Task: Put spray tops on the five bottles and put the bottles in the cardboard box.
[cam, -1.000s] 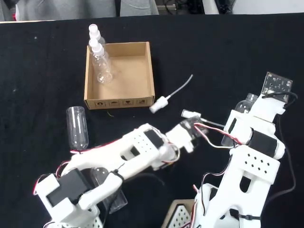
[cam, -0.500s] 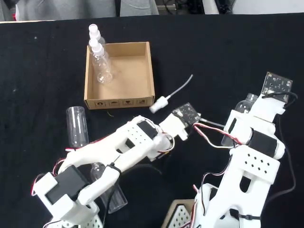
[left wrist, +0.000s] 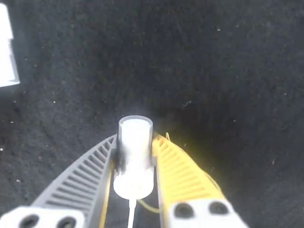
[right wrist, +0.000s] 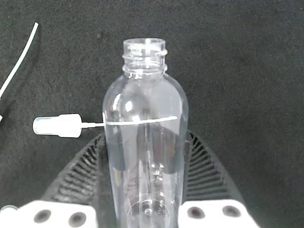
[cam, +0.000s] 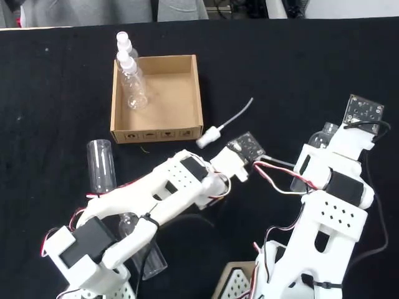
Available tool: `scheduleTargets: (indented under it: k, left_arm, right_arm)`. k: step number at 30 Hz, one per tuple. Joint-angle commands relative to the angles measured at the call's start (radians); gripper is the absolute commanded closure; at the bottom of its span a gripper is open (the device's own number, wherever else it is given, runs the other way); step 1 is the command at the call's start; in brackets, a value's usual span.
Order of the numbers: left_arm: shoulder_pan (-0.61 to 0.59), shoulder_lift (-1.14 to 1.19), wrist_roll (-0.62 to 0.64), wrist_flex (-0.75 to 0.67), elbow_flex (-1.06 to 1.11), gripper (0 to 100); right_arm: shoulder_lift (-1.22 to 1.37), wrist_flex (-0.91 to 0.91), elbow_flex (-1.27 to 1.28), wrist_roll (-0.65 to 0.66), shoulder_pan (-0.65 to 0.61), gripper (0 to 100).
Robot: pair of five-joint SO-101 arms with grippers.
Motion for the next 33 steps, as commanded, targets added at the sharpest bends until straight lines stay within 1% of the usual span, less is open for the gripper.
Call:
scheduleTargets:
  k: [1,4,12,19,25,30,33]
  left_arm:
    - [-0.016,-0.009,0.127,-0.005,-0.064,97]
    - [-0.016,-0.009,0.147,-0.005,-0.076,97]
    - [-0.016,-0.02,0.149,-0.005,-0.081,97]
    - [-0.018,-0.196,0.155,-0.014,-0.005,97]
    - [-0.065,-0.342,0.287,-0.015,0.044,97]
    - [-0.131,-0.4,0.325,-0.015,0.045,97]
    - [-0.154,-0.413,0.327,-0.011,0.045,97]
  right_arm:
    - [-0.036,-0.026,-0.008,-0.002,0.023,94.3]
    - [-0.033,-0.028,-0.008,0.0,0.02,94.3]
    - [-0.038,-0.023,-0.008,0.0,0.018,94.2]
    - [-0.038,-0.023,-0.01,-0.003,0.017,94.1]
    - [-0.038,-0.023,-0.01,-0.003,-0.028,94.2]
    - [-0.039,-0.023,-0.01,-0.003,-0.029,94.2]
    - [-0.039,-0.021,-0.015,-0.003,-0.031,94.2]
